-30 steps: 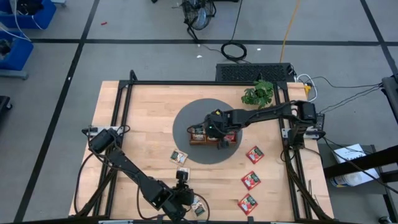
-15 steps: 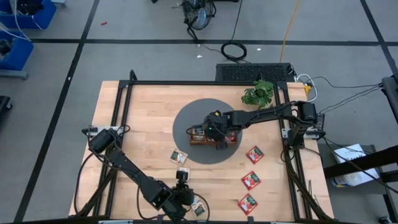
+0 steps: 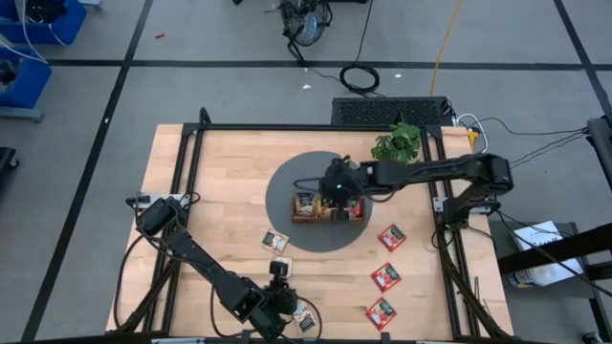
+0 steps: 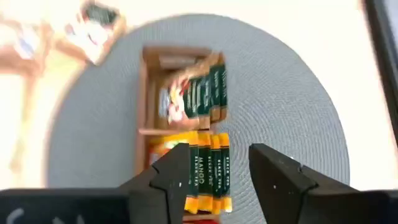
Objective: Pick & Place Tea
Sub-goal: Put the brown tea bag into the left section of the wooden organizer
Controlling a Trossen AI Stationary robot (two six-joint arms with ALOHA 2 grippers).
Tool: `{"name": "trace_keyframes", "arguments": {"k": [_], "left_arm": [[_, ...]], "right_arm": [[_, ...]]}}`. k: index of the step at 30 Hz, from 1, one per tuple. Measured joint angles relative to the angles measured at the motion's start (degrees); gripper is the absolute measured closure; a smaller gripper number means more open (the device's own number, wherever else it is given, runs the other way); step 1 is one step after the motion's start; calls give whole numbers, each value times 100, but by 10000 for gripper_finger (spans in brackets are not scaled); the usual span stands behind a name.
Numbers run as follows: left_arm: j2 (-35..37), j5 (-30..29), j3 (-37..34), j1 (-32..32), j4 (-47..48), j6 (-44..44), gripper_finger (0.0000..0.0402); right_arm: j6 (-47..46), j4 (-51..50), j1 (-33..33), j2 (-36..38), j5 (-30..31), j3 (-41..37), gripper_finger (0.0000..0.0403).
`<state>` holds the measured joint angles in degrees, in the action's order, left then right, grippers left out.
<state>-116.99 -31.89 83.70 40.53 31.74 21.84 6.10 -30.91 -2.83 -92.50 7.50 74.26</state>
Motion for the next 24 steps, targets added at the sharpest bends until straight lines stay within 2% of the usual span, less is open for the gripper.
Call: {"name": "trace_keyframes", "arguments": {"k": [3, 5, 8, 12, 18, 24], "left_arm": [[0, -27, 0, 24, 159, 214, 371], [0, -31, 0, 42, 278, 380, 371], [0, -12, 0, 81, 455, 598, 371], [0, -18, 0, 119, 760, 919, 371], [0, -136, 2, 125, 1478, 1608, 371], [0, -1125, 3, 13, 2638, 2888, 371]], "right_arm": [[-217, -14, 180, 411, -126, -141, 276], [-189, 348, 436, 684, -446, -474, 300], [-153, 1405, 898, 1017, -932, -1228, 346], [84, 3281, 1483, 1204, -886, -2490, 396], [42, 6711, 1998, 1037, -903, -4291, 384], [-193, 8603, 2145, 802, -903, -5326, 395]]}}
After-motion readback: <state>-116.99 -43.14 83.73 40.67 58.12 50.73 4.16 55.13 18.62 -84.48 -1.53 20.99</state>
